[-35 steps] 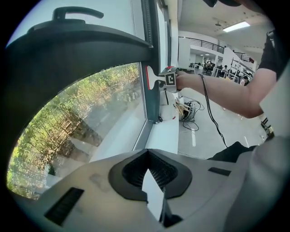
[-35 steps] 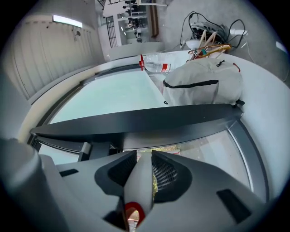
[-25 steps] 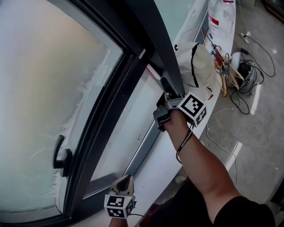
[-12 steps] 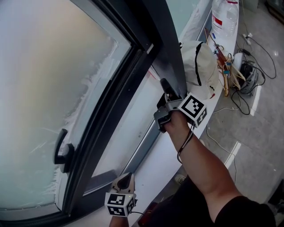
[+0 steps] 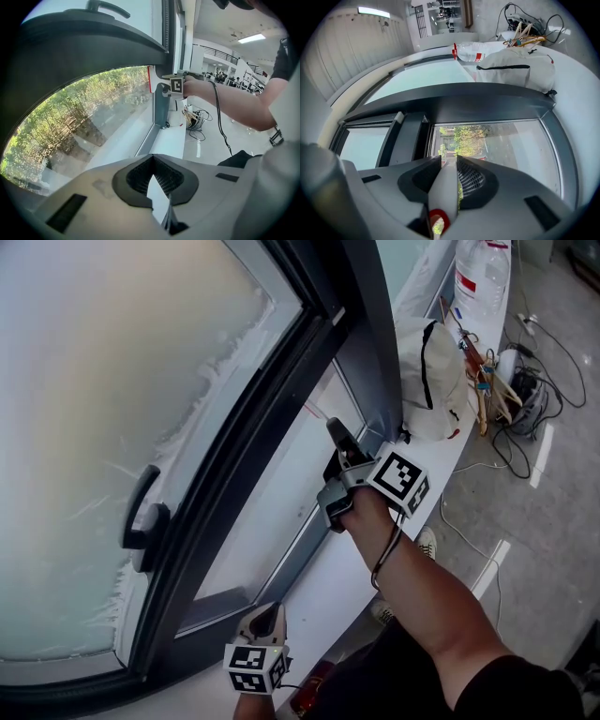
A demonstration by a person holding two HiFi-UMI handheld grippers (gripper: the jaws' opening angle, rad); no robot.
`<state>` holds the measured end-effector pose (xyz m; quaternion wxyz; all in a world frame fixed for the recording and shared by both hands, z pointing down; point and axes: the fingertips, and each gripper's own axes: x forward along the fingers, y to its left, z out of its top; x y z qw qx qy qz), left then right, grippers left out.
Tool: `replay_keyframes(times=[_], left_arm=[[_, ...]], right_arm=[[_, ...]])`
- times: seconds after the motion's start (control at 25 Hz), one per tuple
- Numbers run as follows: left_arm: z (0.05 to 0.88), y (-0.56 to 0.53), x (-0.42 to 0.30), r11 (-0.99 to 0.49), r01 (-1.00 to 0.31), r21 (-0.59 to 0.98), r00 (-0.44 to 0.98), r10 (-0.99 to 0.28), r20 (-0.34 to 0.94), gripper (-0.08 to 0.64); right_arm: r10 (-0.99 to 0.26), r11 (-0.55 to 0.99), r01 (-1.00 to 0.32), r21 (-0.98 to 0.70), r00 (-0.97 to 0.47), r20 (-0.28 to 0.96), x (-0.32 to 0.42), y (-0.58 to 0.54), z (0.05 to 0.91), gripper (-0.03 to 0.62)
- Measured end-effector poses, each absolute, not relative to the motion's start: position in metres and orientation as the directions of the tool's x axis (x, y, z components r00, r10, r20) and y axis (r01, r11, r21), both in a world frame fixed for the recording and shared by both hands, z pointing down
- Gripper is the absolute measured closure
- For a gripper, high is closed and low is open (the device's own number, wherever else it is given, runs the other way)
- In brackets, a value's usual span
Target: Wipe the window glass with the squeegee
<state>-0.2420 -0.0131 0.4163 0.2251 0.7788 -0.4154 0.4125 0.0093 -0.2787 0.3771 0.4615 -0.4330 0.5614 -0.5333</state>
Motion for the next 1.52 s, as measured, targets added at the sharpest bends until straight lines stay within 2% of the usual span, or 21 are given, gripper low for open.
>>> replay_keyframes(times=[0.6, 1.36, 1.52], left_arm=[[0.421, 0.024, -0.289, -0.534, -0.845, 0.008, 0.32, -0.494, 0.809, 0.56], [0.437, 0.053, -0.344, -0.463, -0.886, 0.019, 0.279, -0.5, 0.82, 0.56], [0.437, 0.056, -0.348, -0.46, -0.888, 0.021, 0.28, -0.502, 0.818, 0.56]], right_arm=[[-0.947, 0.094, 0.016, -0.995, -0.307, -0.094, -0.093, -0.211, 0.375, 0.497], [-0.853, 0.039, 0.058, -0.998, -0.518, -0.063, -0.236, -0.127, 0.398, 0.497], [-0.848, 0.032, 0.071, -0.997, -0.526, -0.065, -0.251, -0.119, 0.4, 0.497]])
